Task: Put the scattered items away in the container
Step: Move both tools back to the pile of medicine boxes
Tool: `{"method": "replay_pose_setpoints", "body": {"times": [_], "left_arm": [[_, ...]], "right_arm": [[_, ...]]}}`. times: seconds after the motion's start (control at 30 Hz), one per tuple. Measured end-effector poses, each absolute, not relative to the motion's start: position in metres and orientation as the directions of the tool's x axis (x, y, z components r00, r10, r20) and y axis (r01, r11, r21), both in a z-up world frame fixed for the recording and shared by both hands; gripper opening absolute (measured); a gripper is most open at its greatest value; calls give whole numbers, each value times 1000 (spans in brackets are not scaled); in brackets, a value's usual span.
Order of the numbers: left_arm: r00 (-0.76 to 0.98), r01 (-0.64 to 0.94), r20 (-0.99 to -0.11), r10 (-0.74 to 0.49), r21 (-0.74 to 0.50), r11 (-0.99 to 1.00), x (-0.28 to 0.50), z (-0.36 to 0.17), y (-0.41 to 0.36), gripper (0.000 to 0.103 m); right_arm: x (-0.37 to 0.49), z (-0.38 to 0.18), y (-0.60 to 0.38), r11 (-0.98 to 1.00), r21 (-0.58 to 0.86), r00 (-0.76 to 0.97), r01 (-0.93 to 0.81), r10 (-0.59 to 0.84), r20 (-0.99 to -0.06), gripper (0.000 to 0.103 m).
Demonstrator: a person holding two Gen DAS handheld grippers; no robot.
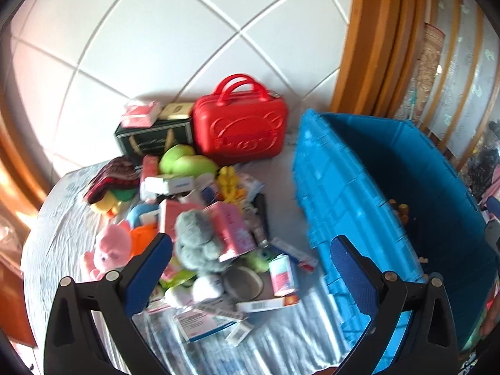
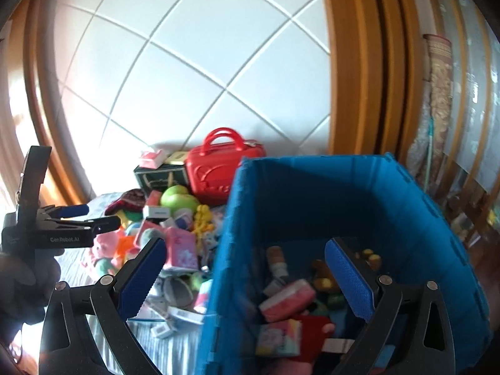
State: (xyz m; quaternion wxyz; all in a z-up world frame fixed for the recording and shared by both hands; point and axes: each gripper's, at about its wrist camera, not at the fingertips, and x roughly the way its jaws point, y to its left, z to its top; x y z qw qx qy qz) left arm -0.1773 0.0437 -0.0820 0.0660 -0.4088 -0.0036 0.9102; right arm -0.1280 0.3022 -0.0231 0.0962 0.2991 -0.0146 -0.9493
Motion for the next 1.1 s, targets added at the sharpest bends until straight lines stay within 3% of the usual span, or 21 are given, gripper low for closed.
{"method": "replay_pose_setpoints", "body": {"times": [0.63, 0.87, 1.1], "left_arm": [[-524, 11, -852, 3, -11, -1000, -120, -188, -100, 103], [-453, -78, -890, 52, -19, -997, -113, -239, -104, 103], [-426, -268, -896, 128, -10, -963, -119, -292, -87, 103]], "right_arm": [[-114, -72, 147, -931, 42, -682, 362, -295, -669, 103], [-114, -116, 121, -934, 28, -639, 355, -264, -723, 103], [-116, -184, 105, -947, 24, -556, 320, -208, -804, 103]]}}
